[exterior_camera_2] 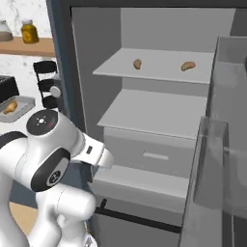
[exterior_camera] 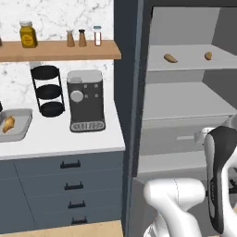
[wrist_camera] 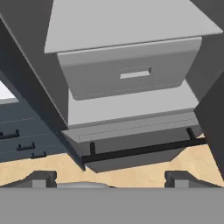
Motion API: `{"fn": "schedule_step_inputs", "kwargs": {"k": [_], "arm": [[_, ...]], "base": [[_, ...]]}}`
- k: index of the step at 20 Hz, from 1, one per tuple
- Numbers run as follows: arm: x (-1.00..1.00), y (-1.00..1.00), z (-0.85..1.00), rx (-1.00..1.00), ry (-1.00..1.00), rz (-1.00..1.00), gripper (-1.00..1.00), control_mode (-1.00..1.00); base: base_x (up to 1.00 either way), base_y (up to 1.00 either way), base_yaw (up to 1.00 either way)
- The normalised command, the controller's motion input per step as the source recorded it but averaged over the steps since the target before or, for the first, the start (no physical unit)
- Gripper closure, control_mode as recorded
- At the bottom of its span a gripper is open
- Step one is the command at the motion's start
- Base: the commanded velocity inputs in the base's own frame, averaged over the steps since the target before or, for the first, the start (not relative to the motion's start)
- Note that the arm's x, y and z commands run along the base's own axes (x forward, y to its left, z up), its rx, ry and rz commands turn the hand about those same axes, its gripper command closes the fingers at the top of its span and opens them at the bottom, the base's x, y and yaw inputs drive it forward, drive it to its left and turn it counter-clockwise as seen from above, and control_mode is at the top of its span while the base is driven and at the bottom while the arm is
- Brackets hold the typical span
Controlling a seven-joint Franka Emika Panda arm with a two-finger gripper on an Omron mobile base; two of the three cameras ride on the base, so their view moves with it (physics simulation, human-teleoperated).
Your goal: Place one sweet potato and one chicken drumstick in each tupperware on the nearby counter, to pack two identical lunches.
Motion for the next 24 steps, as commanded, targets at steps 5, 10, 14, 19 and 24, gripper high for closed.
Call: {"fn": "schedule_step_inputs", "kwargs": {"k": [5,10,14,19,24], "arm": [[0.00,0.00,0.00,0.00,0.00,0.00,-1.00,1.00],[0.00,0.00,0.00,0.00,0.00,0.00,-1.00,1.00],[0.00,0.00,0.00,0.00,0.00,0.00,-1.00,1.00],[0.00,0.00,0.00,0.00,0.00,0.00,-1.00,1.00],[0.00,0.00,0.00,0.00,0.00,0.00,-1.00,1.00]], "base": [[0.15,-0.79,0.11],[0.58,0.00,0.00],[0.17,0.44,0.15],[0.00,0.11,0.12],[0.13,0.13,0.02]]}}
